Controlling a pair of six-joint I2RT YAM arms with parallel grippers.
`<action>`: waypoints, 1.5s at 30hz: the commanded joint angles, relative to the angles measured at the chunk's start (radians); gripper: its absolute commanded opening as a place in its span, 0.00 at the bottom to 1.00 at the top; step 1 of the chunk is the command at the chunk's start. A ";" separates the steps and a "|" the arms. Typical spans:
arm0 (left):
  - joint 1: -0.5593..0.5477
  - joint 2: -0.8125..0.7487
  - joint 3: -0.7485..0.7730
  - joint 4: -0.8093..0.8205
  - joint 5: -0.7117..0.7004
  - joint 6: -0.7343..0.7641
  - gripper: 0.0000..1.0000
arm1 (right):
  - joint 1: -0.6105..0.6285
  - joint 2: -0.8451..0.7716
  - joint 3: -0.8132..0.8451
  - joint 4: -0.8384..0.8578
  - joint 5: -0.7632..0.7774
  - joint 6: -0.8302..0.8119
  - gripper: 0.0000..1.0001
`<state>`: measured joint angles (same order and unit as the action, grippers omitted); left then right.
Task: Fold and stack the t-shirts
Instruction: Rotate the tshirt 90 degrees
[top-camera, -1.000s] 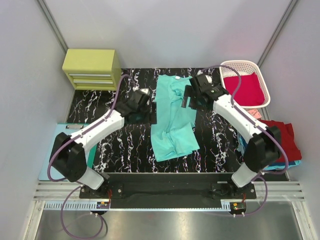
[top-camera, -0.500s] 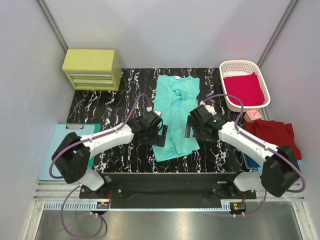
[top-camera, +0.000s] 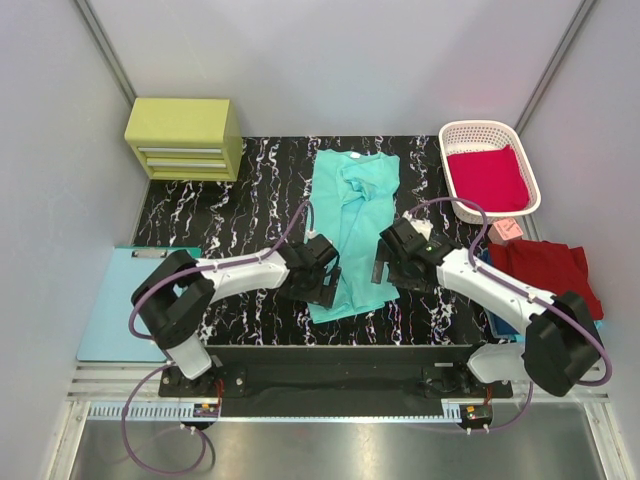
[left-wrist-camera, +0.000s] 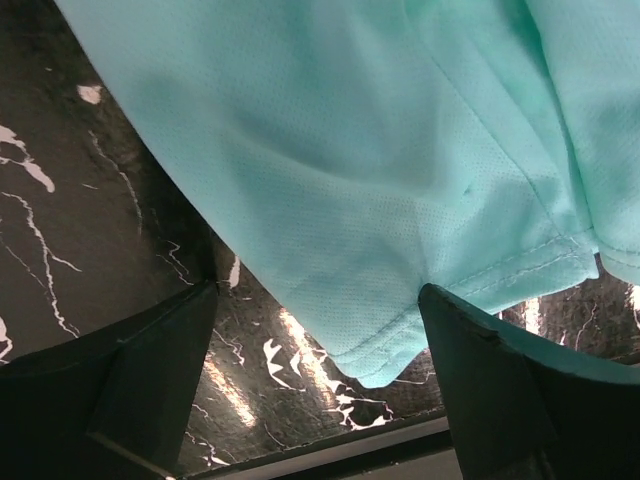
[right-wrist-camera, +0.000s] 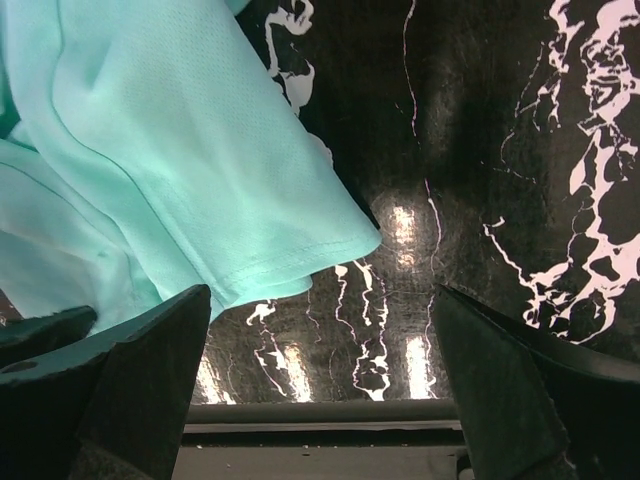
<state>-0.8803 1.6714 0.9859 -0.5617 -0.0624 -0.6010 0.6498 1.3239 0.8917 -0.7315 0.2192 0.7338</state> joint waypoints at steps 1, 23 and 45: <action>-0.042 0.057 0.040 -0.069 0.050 0.020 0.89 | 0.010 0.021 0.075 -0.002 0.034 -0.014 1.00; -0.137 -0.120 0.031 -0.245 -0.074 0.024 0.95 | 0.011 0.156 0.168 0.023 0.071 -0.063 1.00; 0.173 0.004 0.326 -0.057 -0.119 0.070 0.97 | -0.274 0.969 1.174 -0.031 -0.084 -0.229 0.15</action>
<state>-0.7059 1.6508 1.2690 -0.6567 -0.1925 -0.5541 0.3710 2.2150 1.9030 -0.7071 0.1623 0.5526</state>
